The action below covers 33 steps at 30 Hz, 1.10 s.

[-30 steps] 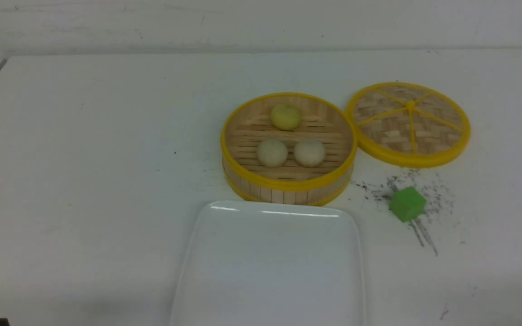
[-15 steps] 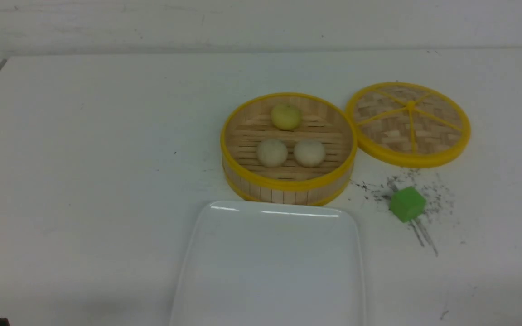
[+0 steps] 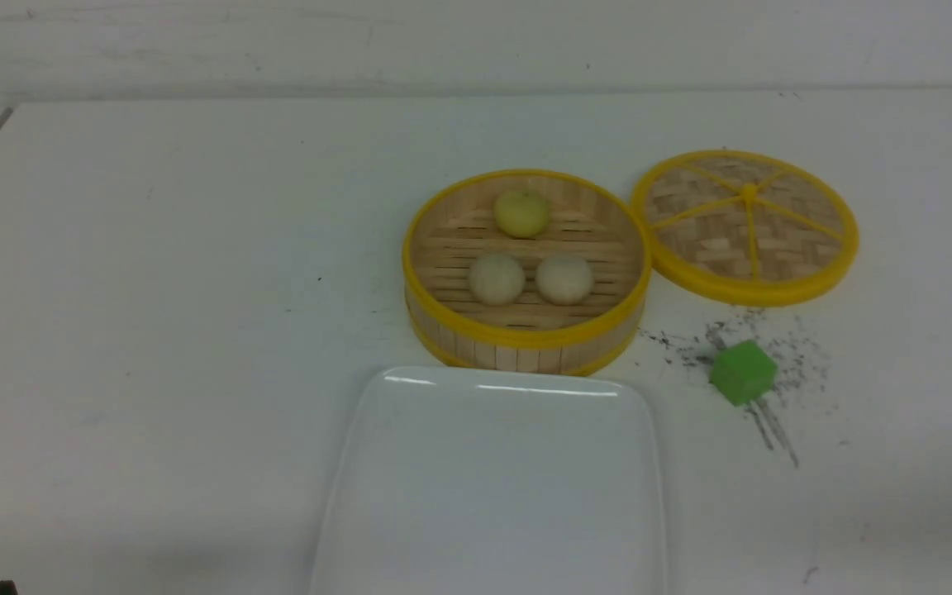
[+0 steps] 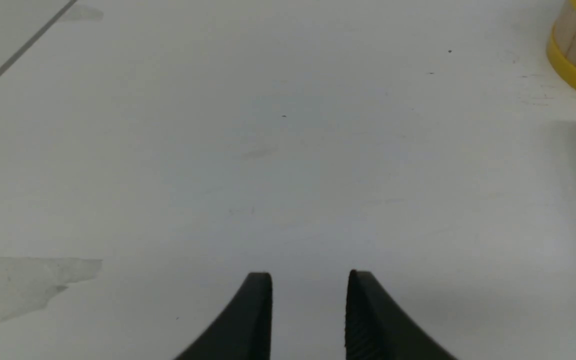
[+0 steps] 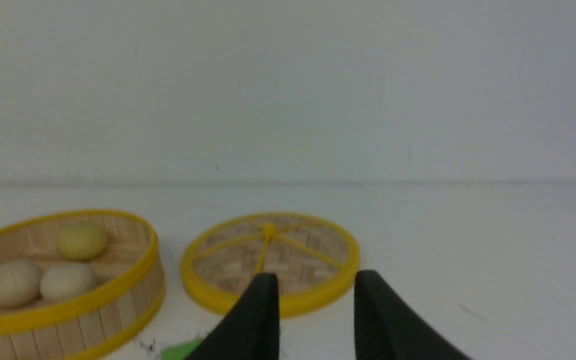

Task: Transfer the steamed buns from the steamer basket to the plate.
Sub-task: Use the right arm to grab the steamed stuffed bun that is closest to it

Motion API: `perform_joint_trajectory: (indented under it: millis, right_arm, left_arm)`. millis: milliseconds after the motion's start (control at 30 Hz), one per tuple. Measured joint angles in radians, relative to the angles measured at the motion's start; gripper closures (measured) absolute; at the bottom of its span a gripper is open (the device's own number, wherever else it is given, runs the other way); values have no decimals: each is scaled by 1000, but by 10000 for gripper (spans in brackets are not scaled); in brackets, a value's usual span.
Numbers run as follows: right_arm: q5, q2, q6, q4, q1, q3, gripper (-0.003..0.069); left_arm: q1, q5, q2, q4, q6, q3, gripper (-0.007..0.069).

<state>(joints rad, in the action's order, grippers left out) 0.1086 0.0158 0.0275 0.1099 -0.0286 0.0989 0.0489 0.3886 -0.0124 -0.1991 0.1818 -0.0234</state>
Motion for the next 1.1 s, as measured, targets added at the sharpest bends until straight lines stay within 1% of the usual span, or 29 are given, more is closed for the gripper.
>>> perform_joint_trajectory:
  millis: [167, 367, 433, 500, 600, 933, 1100]
  right_arm:
    - [-4, 0, -4, 9, 0, 91, 419]
    - [-38, 0, -75, 49, 0, 160, 419]
    - [-62, 0, -130, 79, 0, 166, 419]
    - [-76, 0, -228, 116, 0, 168, 419]
    - [-86, 0, -290, 125, 0, 168, 419]
    - [-109, 0, -319, 135, 0, 168, 419]
    - [-115, 0, -373, 136, 0, 168, 419]
  left_arm:
    - [0, 0, 0, 0, 0, 0, 384]
    - [0, 0, 0, 0, 0, 0, 384]
    - [0, 0, 0, 0, 0, 0, 384]
    - [0, 0, 0, 0, 0, 0, 384]
    - [0, 0, 0, 0, 0, 0, 384]
    - [0, 0, 0, 0, 0, 0, 384]
    - [0, 0, 0, 0, 0, 0, 384]
